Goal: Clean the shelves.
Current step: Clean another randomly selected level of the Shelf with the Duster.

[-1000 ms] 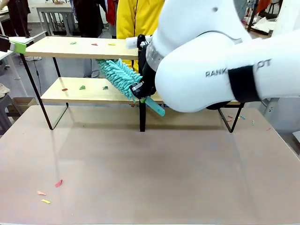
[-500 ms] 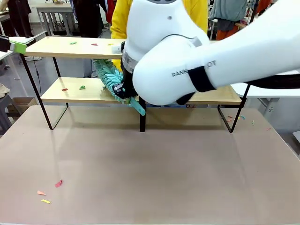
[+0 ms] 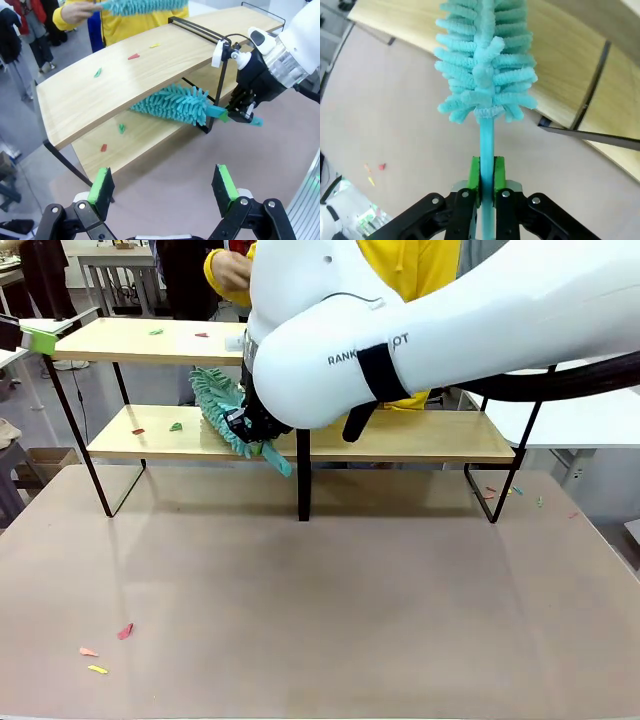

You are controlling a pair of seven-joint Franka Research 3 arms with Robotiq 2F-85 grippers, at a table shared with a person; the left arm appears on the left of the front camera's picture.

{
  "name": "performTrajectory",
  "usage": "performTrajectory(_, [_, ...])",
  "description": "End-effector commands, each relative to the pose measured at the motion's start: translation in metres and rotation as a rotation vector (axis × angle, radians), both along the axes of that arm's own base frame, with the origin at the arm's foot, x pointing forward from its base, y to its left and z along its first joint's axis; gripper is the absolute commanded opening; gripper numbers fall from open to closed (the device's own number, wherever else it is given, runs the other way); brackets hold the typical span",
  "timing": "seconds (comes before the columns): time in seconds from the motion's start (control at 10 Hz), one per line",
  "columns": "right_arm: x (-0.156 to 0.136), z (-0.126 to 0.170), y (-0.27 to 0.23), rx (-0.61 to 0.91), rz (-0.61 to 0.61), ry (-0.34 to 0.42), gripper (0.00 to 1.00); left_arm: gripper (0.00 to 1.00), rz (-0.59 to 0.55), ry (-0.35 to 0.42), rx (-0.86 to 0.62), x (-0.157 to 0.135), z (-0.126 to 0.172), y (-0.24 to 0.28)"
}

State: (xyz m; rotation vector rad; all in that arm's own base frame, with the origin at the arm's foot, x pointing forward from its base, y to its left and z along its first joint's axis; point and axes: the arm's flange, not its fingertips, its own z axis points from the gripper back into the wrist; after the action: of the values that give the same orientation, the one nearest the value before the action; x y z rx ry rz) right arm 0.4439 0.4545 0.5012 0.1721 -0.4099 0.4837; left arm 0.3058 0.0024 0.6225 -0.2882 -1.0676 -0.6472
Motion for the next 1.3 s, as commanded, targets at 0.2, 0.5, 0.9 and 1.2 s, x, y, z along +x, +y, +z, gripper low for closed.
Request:
performTrajectory(0.2, [-0.004,0.001,0.000,-0.003,0.246,0.184,0.12,1.00,0.011,0.009,0.006,-0.002,0.001,-0.001])
performTrajectory(0.5, [-0.004,0.002,0.001,0.036,0.318,0.216,0.12,1.00,0.011,0.009,0.006,-0.002,0.001,-0.001])
performTrajectory(0.9, [0.003,0.003,0.002,0.066,0.242,0.178,0.12,1.00,0.011,0.009,0.006,-0.002,0.001,-0.001])
performTrajectory(1.2, [0.012,0.004,0.001,0.102,0.179,0.158,0.12,1.00,0.011,0.009,0.006,-0.002,0.001,-0.001])
